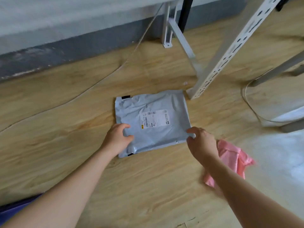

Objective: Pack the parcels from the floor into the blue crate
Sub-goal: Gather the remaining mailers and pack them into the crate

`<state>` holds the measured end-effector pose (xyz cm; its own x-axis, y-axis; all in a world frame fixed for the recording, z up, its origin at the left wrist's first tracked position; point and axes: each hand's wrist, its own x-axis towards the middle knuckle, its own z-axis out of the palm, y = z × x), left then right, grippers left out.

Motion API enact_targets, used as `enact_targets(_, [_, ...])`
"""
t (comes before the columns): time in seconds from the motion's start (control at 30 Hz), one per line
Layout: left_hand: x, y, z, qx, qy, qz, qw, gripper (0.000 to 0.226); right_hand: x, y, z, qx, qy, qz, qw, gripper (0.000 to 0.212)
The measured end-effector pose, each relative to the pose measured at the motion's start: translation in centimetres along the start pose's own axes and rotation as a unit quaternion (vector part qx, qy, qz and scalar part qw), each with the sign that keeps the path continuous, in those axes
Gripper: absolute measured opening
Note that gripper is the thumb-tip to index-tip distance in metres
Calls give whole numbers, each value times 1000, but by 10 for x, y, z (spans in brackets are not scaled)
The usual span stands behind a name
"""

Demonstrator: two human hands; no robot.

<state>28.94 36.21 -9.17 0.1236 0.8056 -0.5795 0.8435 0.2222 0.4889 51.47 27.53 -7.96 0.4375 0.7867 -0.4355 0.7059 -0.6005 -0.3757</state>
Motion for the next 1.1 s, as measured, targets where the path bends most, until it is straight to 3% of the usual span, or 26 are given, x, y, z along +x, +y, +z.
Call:
enact_targets(0.1, [57, -20, 18, -3, 53, -32, 998, 55, 48, 11, 20, -5, 35, 5, 999, 36])
enact_targets(0.2, [98, -41, 34, -66, 75, -122, 987, 71, 84, 21, 41, 25, 27, 41, 998, 44])
enact_targets(0.33, [117, -53, 47, -154, 111, -191, 963, 75, 110, 24, 60, 224, -32, 157, 961, 59])
enact_targets(0.43, [124, -52, 45, -267, 88, -223, 933, 52, 114, 24, 61, 221, -30, 188, 957, 61])
enact_targets(0.5, [126, -47, 45, -258, 76, -220, 937, 23, 113, 23, 59, 223, -33, 197, 954, 50])
enact_targets(0.57, [128, -43, 46, -247, 73, -219, 941, 27, 114, 24, 58, 214, -31, 191, 958, 32])
enact_targets(0.63, [128, -39, 43, -247, 82, -211, 942, 9, 116, 28, 55, 166, -17, 164, 972, 23])
enact_targets(0.7, [128, -38, 39, -262, 80, -210, 938, 25, 117, 29, 54, 145, -7, 152, 978, 21])
enact_targets(0.8, [122, -31, 35, -294, 65, -217, 928, 17, 114, 29, 53, 148, -3, 150, 977, 22])
enact_targets(0.9, [97, -17, 27, -333, 78, -212, 915, 28, 95, 28, 43, 152, -4, 150, 977, 24])
enact_targets(1.1, [-1, 19, -22, -356, 92, -223, 903, 9, 3, 8, -21, 159, -22, 180, 971, 20])
